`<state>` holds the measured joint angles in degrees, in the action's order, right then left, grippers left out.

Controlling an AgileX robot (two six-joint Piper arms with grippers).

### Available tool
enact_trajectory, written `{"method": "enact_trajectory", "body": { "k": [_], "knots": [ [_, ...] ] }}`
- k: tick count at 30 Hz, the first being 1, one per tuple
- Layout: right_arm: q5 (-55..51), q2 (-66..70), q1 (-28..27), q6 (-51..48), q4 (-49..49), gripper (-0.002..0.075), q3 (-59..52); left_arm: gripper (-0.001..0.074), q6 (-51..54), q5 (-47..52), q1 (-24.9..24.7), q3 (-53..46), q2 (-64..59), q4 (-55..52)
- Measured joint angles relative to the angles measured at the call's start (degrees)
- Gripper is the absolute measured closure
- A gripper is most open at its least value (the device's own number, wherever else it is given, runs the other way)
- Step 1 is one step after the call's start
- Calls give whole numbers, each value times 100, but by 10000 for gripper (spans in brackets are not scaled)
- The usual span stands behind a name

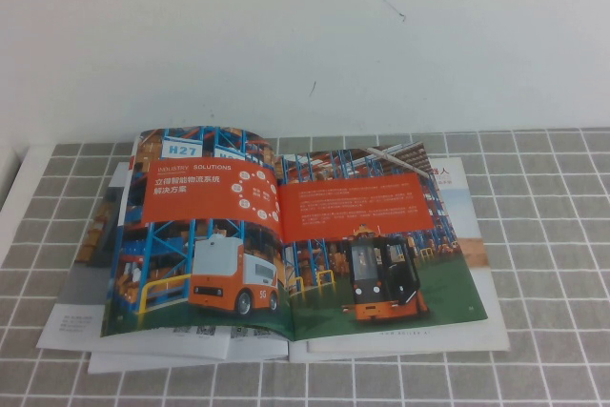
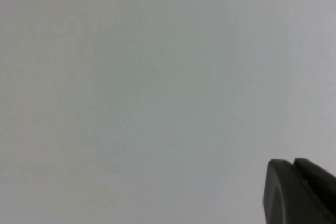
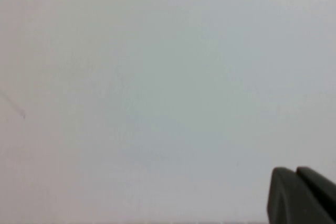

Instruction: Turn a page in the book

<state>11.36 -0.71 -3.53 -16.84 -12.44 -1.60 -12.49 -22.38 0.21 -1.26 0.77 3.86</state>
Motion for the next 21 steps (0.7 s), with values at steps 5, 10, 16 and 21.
{"method": "enact_trajectory", "body": {
  "k": [5,10,16,21],
  "knots": [
    [1756,0,0,386,0,729,0,738,-620,-870,0,0,0,-96],
    [2439,0,0,730,207,729,182,738,-1287,-1152,0,126,0,-1058],
    [2302,0,0,1309,1638,729,1463,738,-1904,-776,0,1385,0,-2461],
    [1139,644,0,2353,2618,729,3305,738,-2113,588,0,3448,-732,-2567]
  ]
}}
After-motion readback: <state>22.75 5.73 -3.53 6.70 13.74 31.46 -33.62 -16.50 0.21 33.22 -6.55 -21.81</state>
